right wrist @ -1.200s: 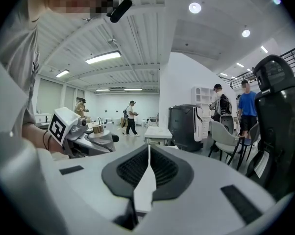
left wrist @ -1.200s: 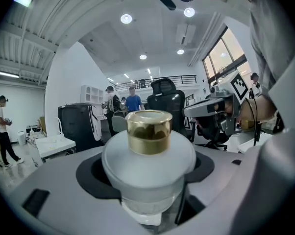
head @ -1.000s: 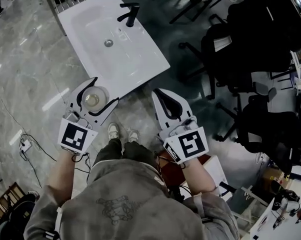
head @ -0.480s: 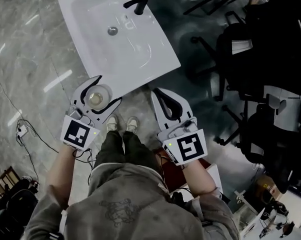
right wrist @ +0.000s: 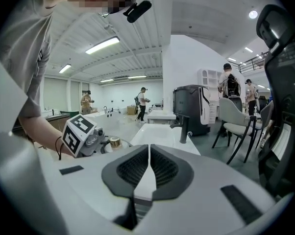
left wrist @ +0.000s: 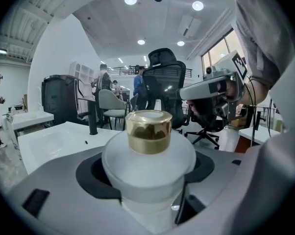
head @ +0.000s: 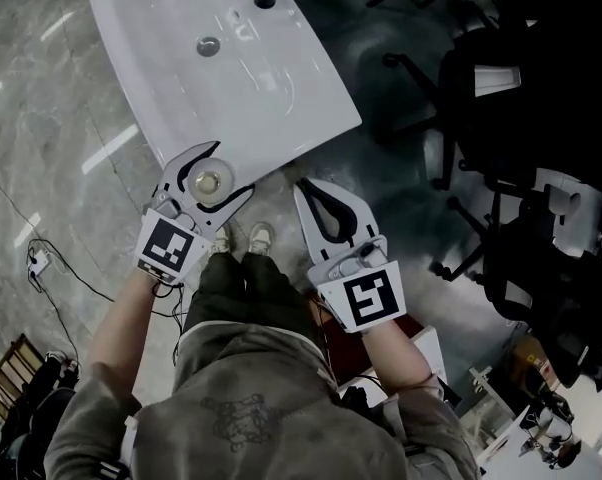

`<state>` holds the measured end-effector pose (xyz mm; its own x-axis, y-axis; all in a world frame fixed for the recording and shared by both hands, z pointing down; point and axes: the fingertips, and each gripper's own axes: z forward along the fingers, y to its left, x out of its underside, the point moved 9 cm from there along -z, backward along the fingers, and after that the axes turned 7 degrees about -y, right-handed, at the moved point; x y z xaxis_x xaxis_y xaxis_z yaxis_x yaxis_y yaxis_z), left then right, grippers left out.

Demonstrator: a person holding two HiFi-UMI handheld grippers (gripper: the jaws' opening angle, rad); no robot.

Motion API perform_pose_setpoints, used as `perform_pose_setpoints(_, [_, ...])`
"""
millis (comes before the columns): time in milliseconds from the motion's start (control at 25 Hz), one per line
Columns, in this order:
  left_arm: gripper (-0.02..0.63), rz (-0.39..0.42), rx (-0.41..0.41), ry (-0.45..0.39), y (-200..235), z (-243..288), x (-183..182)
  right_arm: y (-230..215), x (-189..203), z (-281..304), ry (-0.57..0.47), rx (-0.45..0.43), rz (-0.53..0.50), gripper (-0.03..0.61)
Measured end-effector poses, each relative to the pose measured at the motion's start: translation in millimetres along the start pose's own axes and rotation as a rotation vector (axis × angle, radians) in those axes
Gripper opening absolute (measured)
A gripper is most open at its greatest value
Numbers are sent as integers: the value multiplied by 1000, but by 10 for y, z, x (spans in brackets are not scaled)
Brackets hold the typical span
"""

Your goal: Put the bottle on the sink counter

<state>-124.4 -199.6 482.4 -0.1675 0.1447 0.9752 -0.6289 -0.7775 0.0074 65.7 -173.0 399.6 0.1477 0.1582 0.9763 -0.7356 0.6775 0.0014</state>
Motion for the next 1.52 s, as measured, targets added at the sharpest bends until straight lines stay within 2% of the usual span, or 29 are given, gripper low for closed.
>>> perform_pose_setpoints(280, [347, 9, 62, 56, -27, 329, 243, -112, 315, 58, 37, 13, 33, 32])
perform_pose_setpoints(640, [347, 4, 104, 131, 14, 513, 482, -181, 557, 213, 65, -1, 67, 32])
perform_pose_setpoints(880, [347, -12, 98, 149, 50, 556, 545, -217, 639, 267, 74, -2, 83, 32])
perform_pose_setpoints(1120, [347, 40, 115, 219, 20, 607, 545, -203, 720, 307, 78, -14, 95, 34])
perform_pose_setpoints(1520, [347, 12, 93, 235, 33, 646, 536, -183, 831, 341, 103, -28, 133, 34])
